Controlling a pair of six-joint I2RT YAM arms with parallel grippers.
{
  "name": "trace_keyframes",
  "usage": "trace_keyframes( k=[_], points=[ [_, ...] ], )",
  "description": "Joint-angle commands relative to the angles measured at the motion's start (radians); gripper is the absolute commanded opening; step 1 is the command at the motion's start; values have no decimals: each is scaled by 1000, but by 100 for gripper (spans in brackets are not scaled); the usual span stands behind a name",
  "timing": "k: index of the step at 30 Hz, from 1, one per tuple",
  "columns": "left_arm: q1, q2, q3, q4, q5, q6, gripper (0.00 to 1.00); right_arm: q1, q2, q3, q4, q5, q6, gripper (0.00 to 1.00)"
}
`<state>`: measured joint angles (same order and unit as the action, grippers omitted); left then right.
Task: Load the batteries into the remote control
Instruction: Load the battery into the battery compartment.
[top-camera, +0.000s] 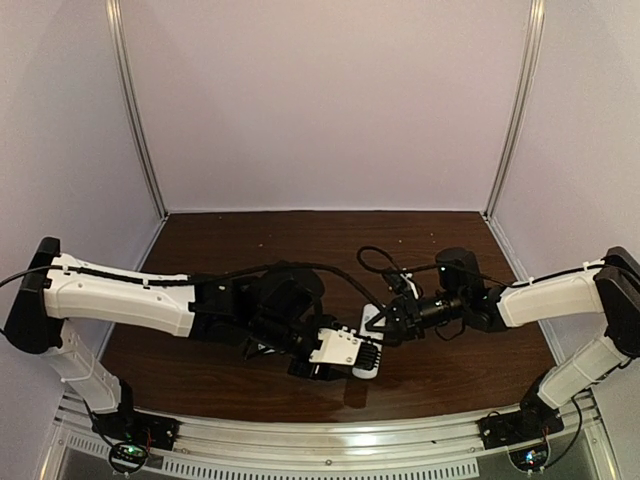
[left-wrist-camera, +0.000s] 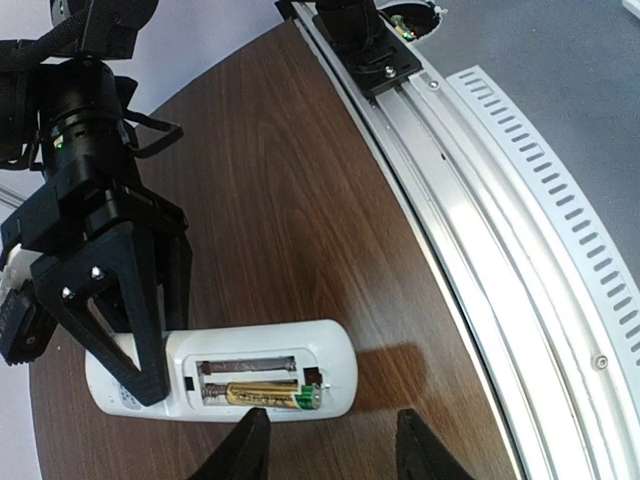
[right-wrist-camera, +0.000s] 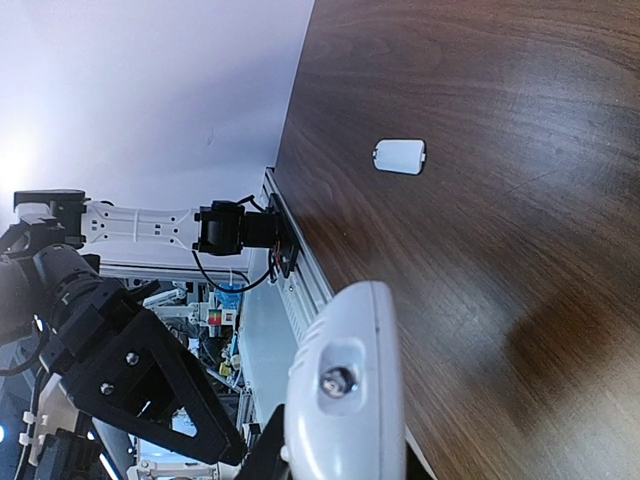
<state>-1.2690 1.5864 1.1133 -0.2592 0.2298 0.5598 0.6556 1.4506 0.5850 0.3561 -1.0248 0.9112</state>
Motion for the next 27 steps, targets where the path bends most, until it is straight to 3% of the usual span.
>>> trace_keyframes(
  k=[1, 27],
  points=[
    [0, 39, 49, 2, -16, 32, 43, 13, 7, 21, 20, -16, -10, 1],
    [2, 145, 95, -31, -37, -20, 21, 36, 5, 6, 64, -25, 11, 1]
  ],
)
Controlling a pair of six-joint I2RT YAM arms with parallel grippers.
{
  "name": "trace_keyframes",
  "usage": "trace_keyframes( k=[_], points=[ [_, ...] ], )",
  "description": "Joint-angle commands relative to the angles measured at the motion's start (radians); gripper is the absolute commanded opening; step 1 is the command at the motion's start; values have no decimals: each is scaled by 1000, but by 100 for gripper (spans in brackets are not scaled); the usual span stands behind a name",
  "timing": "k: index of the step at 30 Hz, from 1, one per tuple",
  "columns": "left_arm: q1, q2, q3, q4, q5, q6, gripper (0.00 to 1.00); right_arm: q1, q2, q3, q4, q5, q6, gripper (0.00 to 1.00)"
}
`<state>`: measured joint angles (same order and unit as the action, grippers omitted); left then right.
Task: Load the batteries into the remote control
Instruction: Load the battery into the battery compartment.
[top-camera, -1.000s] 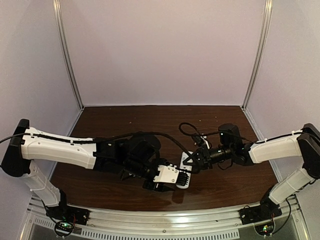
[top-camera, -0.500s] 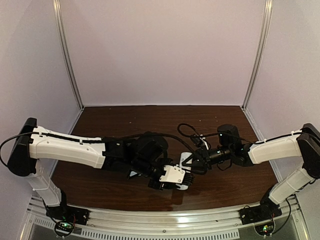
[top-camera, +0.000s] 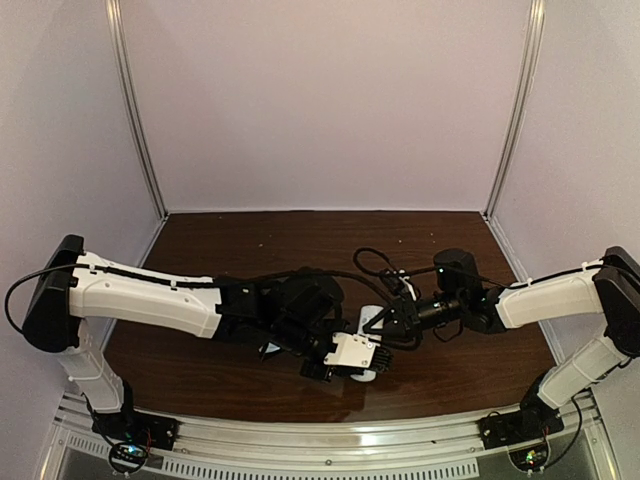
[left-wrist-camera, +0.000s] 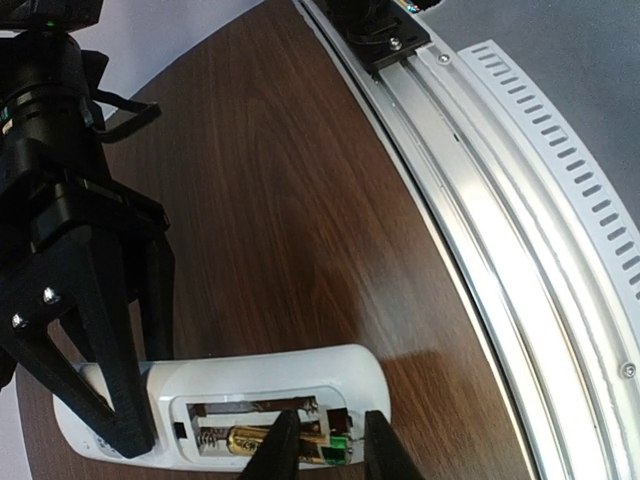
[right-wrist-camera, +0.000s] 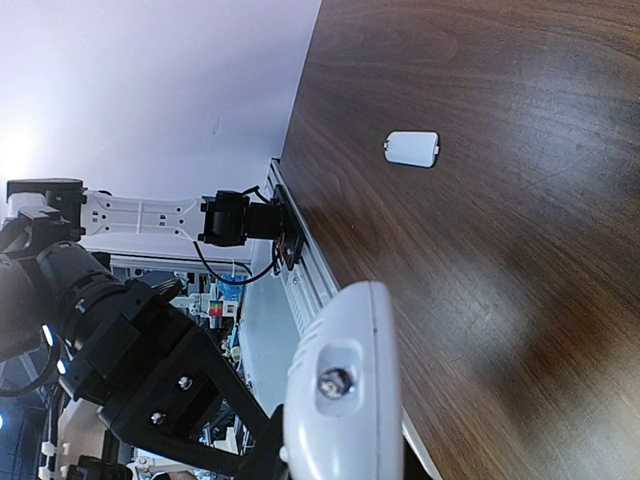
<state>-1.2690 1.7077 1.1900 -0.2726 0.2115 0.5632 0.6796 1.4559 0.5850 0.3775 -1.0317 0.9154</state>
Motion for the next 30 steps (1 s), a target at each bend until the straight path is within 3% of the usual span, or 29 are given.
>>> trace_keyframes(
  k=[1, 21, 30],
  points=[
    [3, 25, 19, -19, -17, -25, 20, 14, -1, 6, 44, -18, 7, 1],
    [83, 23, -35, 35, 66, -69, 8, 55, -38, 0, 139, -64, 43, 0],
    [126, 12, -88, 52, 89, -74, 5, 62, -54, -24, 297, -96, 139, 0]
  ],
)
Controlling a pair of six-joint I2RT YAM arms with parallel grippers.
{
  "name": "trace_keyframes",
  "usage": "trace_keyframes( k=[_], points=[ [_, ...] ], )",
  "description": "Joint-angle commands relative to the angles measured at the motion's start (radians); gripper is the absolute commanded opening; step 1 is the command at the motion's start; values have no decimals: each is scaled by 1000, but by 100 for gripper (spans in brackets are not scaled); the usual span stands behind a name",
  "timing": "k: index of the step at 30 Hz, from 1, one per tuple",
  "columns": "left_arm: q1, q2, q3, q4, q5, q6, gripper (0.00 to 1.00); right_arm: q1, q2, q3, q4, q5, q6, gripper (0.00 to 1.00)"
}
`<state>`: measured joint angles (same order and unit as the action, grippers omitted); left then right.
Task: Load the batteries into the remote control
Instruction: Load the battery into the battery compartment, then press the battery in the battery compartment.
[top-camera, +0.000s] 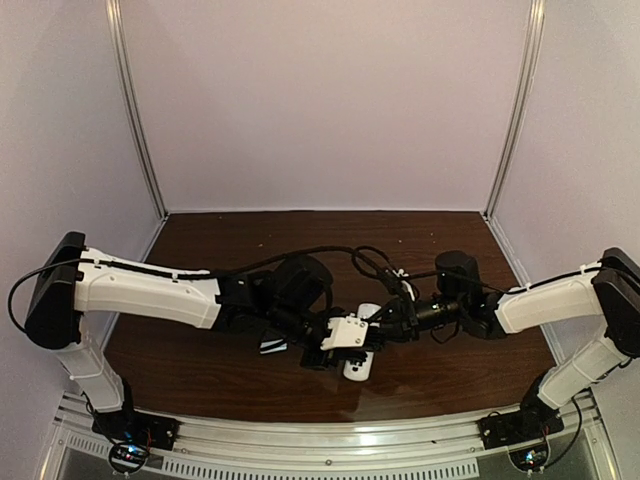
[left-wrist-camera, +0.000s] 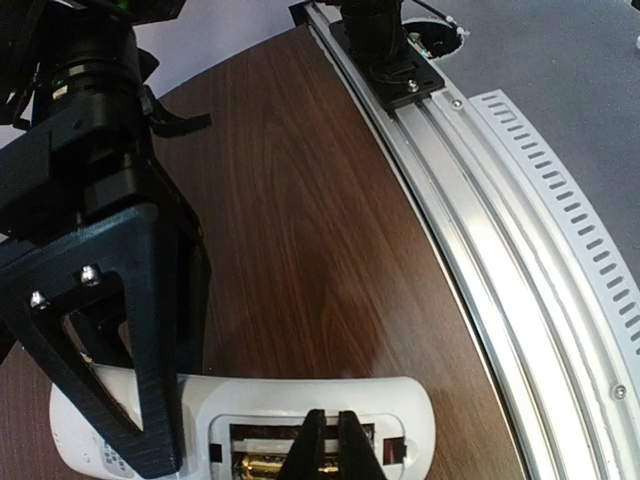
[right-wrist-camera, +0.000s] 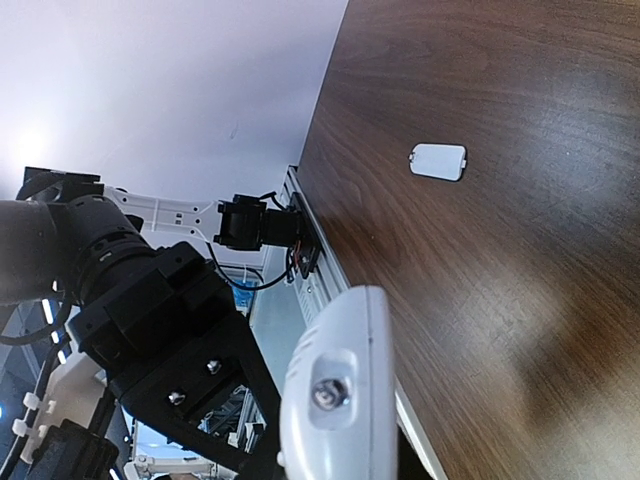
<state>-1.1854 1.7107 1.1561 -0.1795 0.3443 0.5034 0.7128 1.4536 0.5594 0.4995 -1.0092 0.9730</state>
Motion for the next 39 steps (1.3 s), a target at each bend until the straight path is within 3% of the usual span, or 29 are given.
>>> trace_keyframes(
  k=[1, 9, 13, 16, 20, 24, 28, 34, 39],
  points=[
    [48, 7, -62, -31, -36, -15, 5, 31, -54, 1, 188, -123, 88, 0],
    [59, -8, -113, 18, -26, 8, 4, 36, -55, -15, 254, -122, 137, 0],
    [57, -43, -106, 32, -32, -7, 18, 36, -41, 11, 75, -64, 23, 0],
    [39, -79, -96, 41, -56, -8, 32, 31, -22, 19, 43, -42, 9, 0],
    [21, -133, -78, 49, -62, -24, 42, 20, 1, 19, 30, -22, 3, 0],
    [22, -174, -132, 111, -86, -126, 49, 10, -13, 29, 5, 3, -22, 0],
    [40, -192, -189, 165, -92, -319, 57, 0, -35, 39, 3, 27, -41, 0],
    [77, -250, -249, 255, -25, -557, 96, -8, -46, 52, 31, 26, -49, 0],
    [108, -241, -255, 281, 60, -610, 96, -8, -48, 59, 45, 14, -49, 0]
  ],
)
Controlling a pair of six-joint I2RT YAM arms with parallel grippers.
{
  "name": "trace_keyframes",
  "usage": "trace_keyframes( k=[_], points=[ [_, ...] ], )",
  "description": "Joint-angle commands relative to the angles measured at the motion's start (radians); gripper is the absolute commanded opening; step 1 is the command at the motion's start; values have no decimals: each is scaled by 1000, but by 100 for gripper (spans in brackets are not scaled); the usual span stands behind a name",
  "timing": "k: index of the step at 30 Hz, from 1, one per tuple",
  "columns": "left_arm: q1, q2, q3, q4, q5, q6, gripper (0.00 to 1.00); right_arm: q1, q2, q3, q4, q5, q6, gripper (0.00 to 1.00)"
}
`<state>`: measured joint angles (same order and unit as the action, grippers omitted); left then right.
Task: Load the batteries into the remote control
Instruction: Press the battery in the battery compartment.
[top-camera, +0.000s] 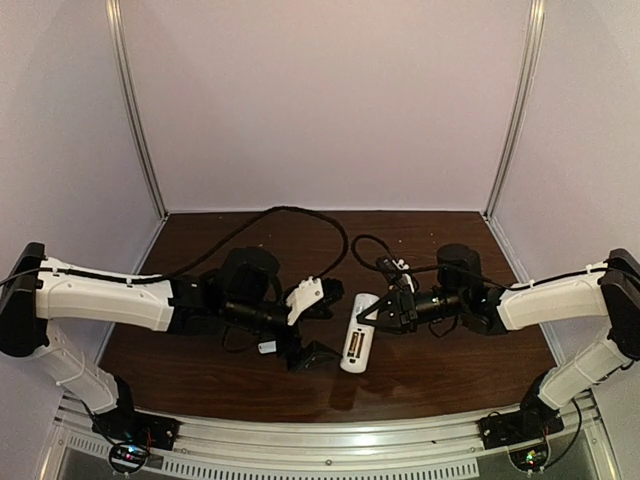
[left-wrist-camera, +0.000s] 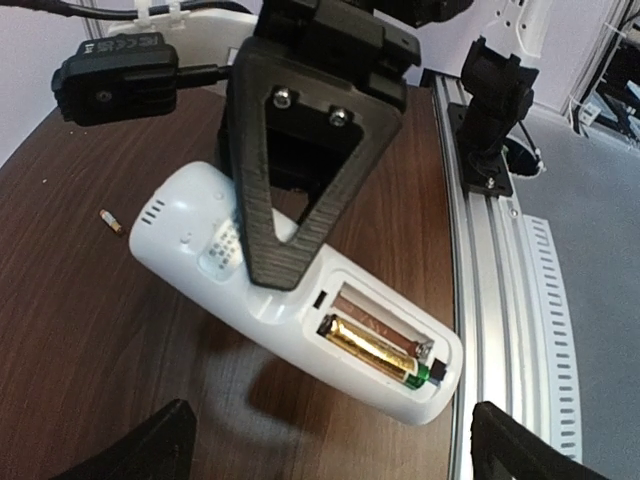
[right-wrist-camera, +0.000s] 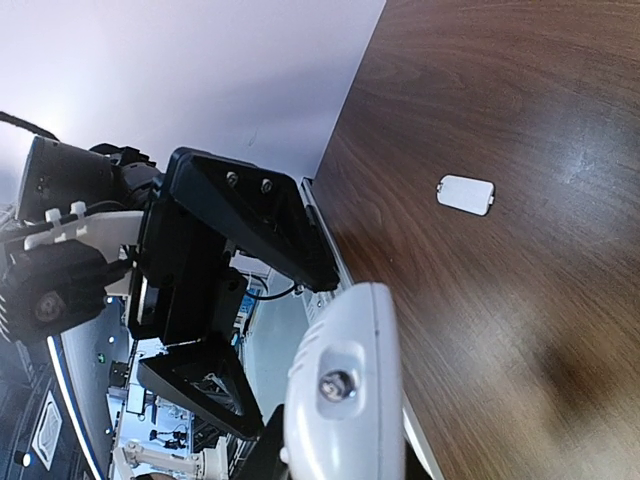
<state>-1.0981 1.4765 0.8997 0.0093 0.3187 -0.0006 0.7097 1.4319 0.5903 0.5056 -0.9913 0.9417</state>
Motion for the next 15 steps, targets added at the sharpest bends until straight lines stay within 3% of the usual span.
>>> trace_keyframes(
  k=[1, 15],
  points=[
    [20, 5, 8, 94, 104, -109, 95, -4, -27, 29, 45, -8, -16, 0],
    [50, 117, 60, 145, 230, -178, 73, 0, -36, 26, 66, -26, 2, 0]
  ],
)
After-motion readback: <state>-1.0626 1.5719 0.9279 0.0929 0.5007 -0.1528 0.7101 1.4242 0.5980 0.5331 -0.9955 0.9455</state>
